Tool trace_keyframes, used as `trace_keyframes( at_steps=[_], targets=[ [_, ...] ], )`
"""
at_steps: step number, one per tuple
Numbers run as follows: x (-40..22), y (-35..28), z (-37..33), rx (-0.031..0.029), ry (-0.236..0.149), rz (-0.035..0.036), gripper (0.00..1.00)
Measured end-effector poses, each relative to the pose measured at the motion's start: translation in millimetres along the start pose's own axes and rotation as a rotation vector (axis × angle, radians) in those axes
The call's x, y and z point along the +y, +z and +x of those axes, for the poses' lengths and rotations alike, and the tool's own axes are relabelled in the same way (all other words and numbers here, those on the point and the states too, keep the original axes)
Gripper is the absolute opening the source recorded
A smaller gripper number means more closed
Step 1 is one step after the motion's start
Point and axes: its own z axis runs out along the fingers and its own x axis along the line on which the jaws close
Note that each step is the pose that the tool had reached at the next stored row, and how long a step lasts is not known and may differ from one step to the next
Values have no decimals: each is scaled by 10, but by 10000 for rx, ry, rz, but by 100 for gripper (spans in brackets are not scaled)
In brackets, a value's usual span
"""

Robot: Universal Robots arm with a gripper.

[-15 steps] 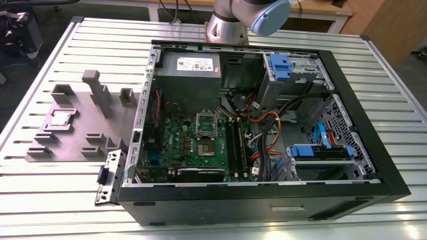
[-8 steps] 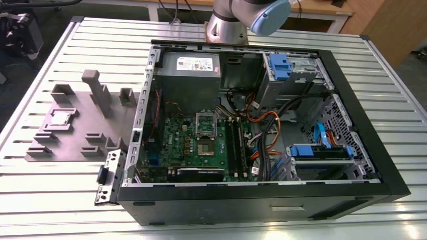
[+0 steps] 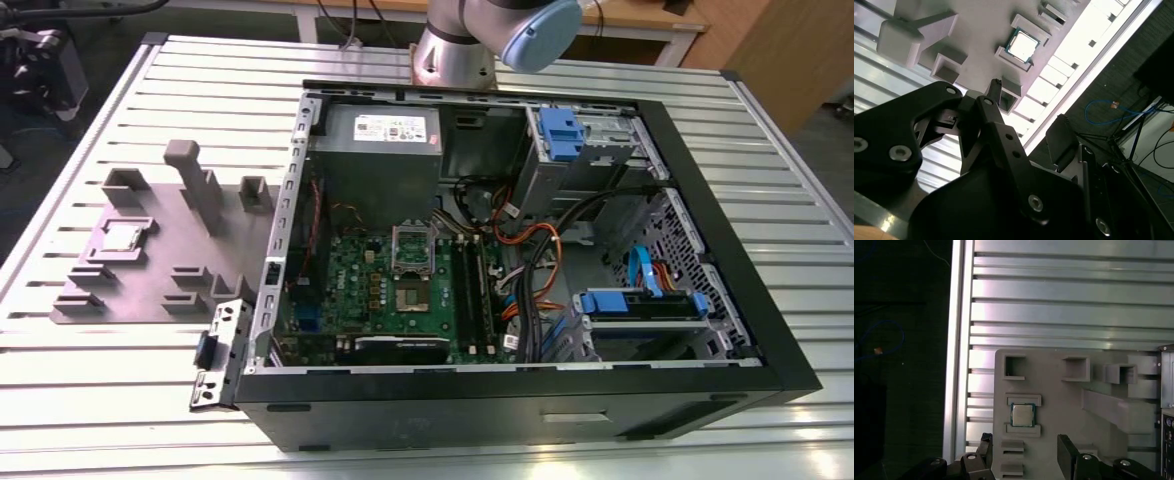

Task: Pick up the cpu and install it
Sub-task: 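Pick up the cpu and move it towards the insertion slot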

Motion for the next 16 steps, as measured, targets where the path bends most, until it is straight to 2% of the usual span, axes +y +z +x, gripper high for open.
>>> trace_keyframes(
  at_steps=[16],
  targets=[
    [-2, 41, 0, 0, 0, 0, 63]
  ],
)
